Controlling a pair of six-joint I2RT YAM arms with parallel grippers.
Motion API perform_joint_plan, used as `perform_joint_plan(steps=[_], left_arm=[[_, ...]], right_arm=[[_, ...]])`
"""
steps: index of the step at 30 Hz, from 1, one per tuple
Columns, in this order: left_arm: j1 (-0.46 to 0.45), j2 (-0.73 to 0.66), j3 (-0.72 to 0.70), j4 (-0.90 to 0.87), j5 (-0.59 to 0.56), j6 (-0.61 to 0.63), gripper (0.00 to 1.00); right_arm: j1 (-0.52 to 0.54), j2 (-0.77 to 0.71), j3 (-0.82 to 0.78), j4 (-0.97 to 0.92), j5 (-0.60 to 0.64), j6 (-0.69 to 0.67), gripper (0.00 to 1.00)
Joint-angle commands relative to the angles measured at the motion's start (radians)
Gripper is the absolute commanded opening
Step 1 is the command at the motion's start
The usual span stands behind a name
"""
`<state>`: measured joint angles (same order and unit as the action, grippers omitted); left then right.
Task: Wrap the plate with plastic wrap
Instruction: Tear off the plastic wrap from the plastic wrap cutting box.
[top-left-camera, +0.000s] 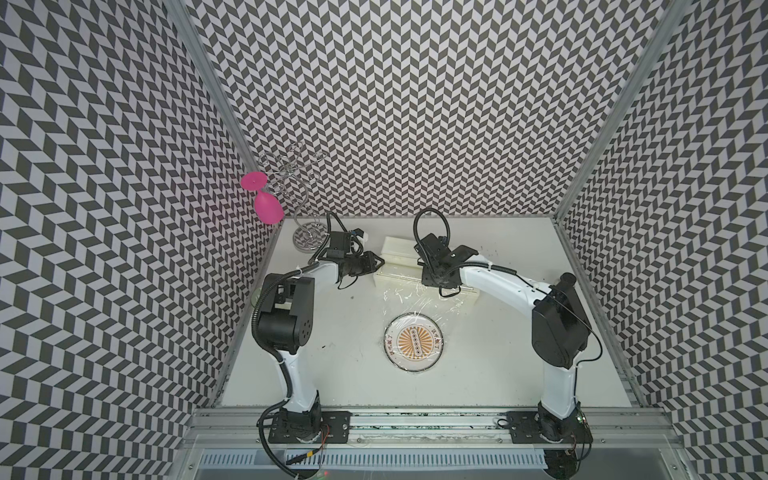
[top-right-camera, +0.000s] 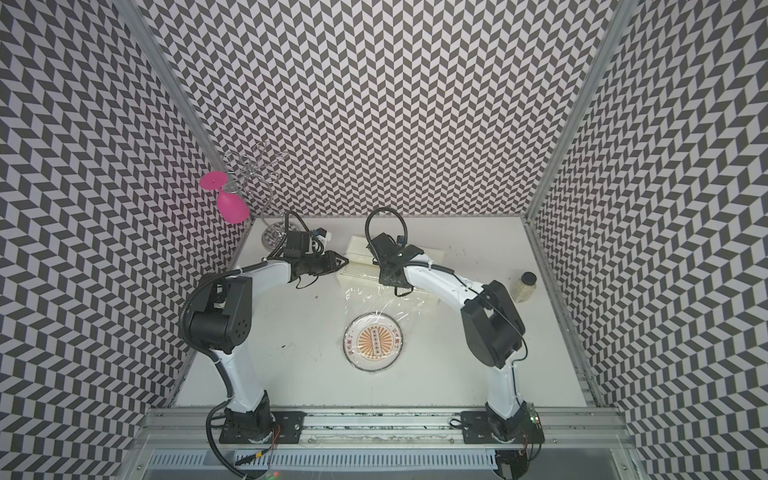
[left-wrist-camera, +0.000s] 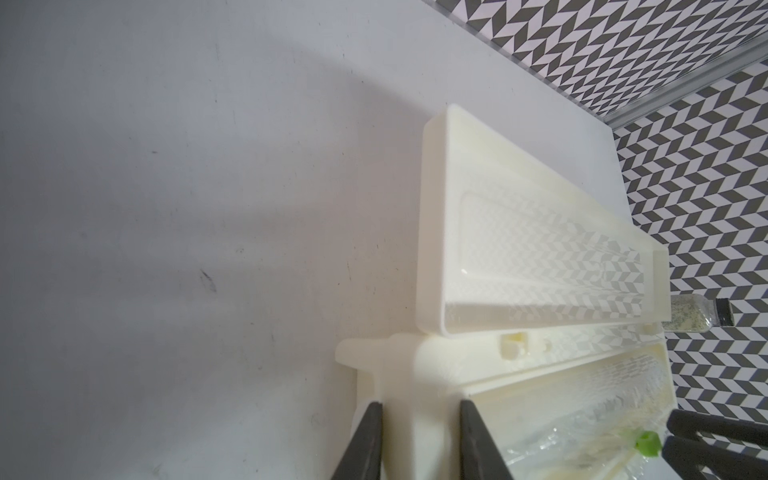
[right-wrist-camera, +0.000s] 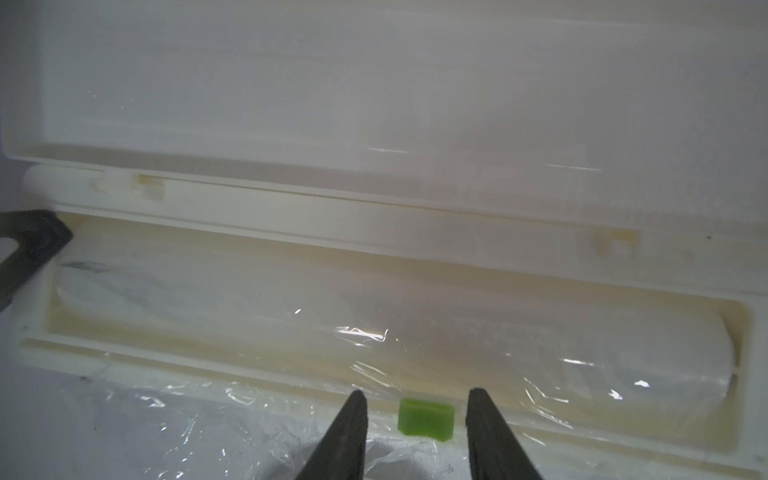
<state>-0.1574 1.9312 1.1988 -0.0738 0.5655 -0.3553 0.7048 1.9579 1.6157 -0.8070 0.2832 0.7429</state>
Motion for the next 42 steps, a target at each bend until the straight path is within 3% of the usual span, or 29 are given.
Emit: perform_joint_plan(steps=[1, 22, 35, 42], left_arm=[[-0.024, 0.054, -0.055, -0.143, -0.067, 0.009, 0.0], [-0.019, 0.049, -0.056, -0.145, -0.071, 0.005, 0.0], [-0.009, 0.05, -0.058, -0.149, -0.085, -0.005, 0.0], [0.003, 0.058, -0.064, -0.16, -0.112, -0.005, 0.0]], right_arm=[[0.007, 0.017, 0.016, 0.014, 0.027, 0.019, 0.39], [0.007, 0.038, -0.019, 0.028, 0.01, 0.028, 0.35], [0.008, 0.026, -0.042, 0.004, 0.034, 0.039, 0.23], [-0.011, -0.035, -0.146, 0.029, 0.053, 0.021, 0.2]])
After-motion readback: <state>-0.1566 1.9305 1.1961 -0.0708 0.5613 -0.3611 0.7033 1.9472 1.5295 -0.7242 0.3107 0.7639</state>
